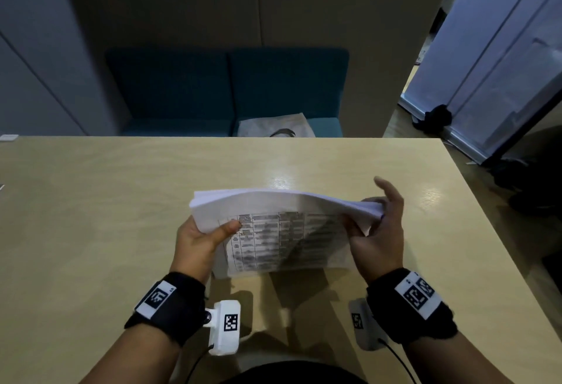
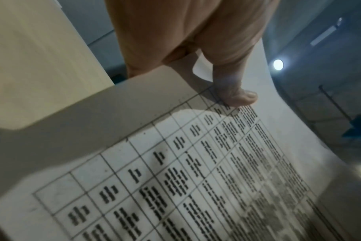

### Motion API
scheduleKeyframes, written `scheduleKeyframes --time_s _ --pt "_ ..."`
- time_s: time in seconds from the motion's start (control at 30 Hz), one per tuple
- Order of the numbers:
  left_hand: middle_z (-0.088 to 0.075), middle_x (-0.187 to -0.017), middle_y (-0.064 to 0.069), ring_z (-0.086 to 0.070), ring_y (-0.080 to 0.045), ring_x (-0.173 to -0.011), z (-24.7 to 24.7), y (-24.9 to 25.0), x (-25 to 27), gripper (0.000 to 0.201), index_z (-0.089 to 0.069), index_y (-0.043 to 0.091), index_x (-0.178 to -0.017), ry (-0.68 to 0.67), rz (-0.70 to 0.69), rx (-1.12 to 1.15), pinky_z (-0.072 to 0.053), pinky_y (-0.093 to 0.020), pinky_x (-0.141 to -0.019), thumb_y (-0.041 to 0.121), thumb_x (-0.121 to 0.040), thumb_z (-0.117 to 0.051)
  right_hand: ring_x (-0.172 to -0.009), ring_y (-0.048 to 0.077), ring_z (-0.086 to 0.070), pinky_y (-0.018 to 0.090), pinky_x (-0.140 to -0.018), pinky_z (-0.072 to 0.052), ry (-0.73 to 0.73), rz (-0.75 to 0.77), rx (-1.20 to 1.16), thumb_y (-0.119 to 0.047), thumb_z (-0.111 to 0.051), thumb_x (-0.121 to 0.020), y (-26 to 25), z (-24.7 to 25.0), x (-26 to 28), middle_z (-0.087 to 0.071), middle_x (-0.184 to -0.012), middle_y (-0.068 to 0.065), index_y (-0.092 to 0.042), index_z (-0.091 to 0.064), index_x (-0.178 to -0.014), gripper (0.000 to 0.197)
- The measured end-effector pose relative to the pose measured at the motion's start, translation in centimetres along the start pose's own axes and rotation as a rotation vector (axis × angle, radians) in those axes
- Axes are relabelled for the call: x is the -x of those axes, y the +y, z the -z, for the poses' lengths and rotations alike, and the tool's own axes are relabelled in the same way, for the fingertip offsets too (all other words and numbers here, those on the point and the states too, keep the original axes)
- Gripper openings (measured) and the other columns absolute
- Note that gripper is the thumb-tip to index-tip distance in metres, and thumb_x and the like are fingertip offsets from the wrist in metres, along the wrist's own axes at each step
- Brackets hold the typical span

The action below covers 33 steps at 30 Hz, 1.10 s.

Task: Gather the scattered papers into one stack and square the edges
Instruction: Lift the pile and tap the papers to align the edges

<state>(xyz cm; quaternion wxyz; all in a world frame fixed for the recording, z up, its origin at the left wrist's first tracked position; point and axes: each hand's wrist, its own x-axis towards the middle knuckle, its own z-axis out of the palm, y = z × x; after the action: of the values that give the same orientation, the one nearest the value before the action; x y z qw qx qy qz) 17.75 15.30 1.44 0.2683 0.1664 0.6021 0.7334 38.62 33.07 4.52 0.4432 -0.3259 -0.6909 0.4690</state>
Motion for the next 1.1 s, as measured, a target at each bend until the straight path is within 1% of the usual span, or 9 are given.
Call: scheduleKeyframes --time_s 0.1,0.2,0.27,0.43,0.57,0.67,0.83,0.97,1.1 --pt "-0.077 -0.097 -0.013 -0.074 -0.027 -0.087 0.0 1.7 -0.2 0.062 -0.07 0.001 -0.11 -0.016 -0.044 0.015 -0.058 -0.031 -0.071 0.027 -0.057 -0.092 -0.074 0.014 -0.062 0.023 -0.071 -0.055 -0.11 -0.148 -0.17 0.006 -0.079 -0.069 0.5 1.1 -1.4 -0.062 -0.076 0.001 -0.013 -0.058 -0.117 0.056" --pt "-0.078 -0.096 -0.008 -0.074 -0.023 -0.088 -0.5 3.6 -0.5 0.06 -0.071 0.006 -0.107 -0.042 -0.096 0.019 -0.058 -0.027 -0.072 0.03 -0.055 -0.09 -0.08 -0.004 -0.067 0.014 -0.068 -0.051 -0.276 -0.223 -0.068 0.005 -0.077 -0.072 0.6 1.3 -1.8 -0.068 -0.085 -0.013 -0.026 -0.068 -0.092 0.038" --pt "-0.078 -0.097 -0.008 -0.073 -0.022 -0.088 -1.0 4.3 -0.4 0.057 -0.071 0.011 -0.105 -0.028 -0.131 0.06 -0.059 -0.029 -0.074 0.031 -0.055 -0.089 -0.075 -0.016 -0.062 0.005 -0.063 -0.047 -0.199 -0.181 -0.058 0.005 -0.073 -0.078 0.4 0.6 -1.1 -0.066 -0.084 -0.022 -0.035 -0.064 -0.086 0.042" --pt "-0.077 -0.096 0.004 -0.072 -0.01 -0.09 -2.3 4.7 0.4 0.033 -0.066 0.014 -0.112 0.043 -0.218 0.006 -0.057 -0.022 -0.075 0.003 -0.081 -0.07 -0.078 -0.014 -0.062 0.015 -0.07 -0.052 -0.048 -0.089 -0.025 -0.009 -0.069 -0.085 0.4 -1.1 0.9 -0.066 -0.077 -0.037 -0.05 -0.06 -0.087 0.043" --pt "-0.077 -0.096 0.0 -0.072 -0.012 -0.089 -1.0 3.1 0.5 0.044 -0.07 0.013 -0.109 0.064 -0.178 -0.088 -0.056 -0.02 -0.07 0.015 -0.066 -0.081 -0.074 0.005 -0.065 0.022 -0.066 -0.05 -0.074 -0.185 -0.032 -0.007 -0.074 -0.08 1.3 -0.6 0.9 -0.066 -0.073 -0.02 -0.038 -0.062 -0.082 0.034" --pt "-0.077 -0.1 -0.007 -0.073 -0.02 -0.093 0.9 1.5 0.4 0.052 -0.071 0.006 -0.111 0.051 -0.077 -0.093 -0.056 -0.021 -0.07 0.012 -0.062 -0.086 -0.072 0.004 -0.068 0.017 -0.061 -0.051 -0.107 -0.271 -0.158 -0.002 -0.078 -0.073 1.6 0.0 0.4 -0.073 -0.072 -0.012 -0.023 -0.069 -0.089 0.028" --pt "-0.076 -0.103 -0.011 -0.073 -0.021 -0.093 1.0 0.9 0.3 0.09 -0.067 0.004 -0.114 -0.031 -0.008 -0.047 -0.057 -0.024 -0.072 0.046 -0.04 -0.096 -0.088 0.002 -0.068 0.014 -0.069 -0.053 -0.194 -0.266 -0.234 -0.012 -0.082 -0.07 1.2 -0.5 0.5 -0.073 -0.093 -0.016 -0.021 -0.062 -0.111 0.047" --pt "-0.077 -0.103 -0.005 -0.073 -0.019 -0.095 0.8 1.6 0.1 0.066 -0.068 0.012 -0.113 -0.032 -0.019 -0.024 -0.057 -0.023 -0.071 0.029 -0.054 -0.093 -0.106 0.016 -0.062 0.034 -0.085 -0.057 -0.095 -0.233 -0.182 -0.034 -0.072 -0.081 1.4 -1.0 0.8 -0.063 -0.111 -0.008 -0.04 -0.044 -0.122 0.05" --pt "-0.077 -0.102 -0.003 -0.073 -0.015 -0.092 0.2 2.3 0.2 0.063 -0.068 0.016 -0.113 -0.031 -0.055 -0.018 -0.056 -0.02 -0.071 0.031 -0.055 -0.089 -0.125 0.013 -0.046 0.034 -0.101 -0.044 -0.068 0.123 0.006 -0.028 -0.059 -0.09 0.3 -1.1 0.9 -0.04 -0.134 -0.009 -0.047 -0.025 -0.142 0.065"
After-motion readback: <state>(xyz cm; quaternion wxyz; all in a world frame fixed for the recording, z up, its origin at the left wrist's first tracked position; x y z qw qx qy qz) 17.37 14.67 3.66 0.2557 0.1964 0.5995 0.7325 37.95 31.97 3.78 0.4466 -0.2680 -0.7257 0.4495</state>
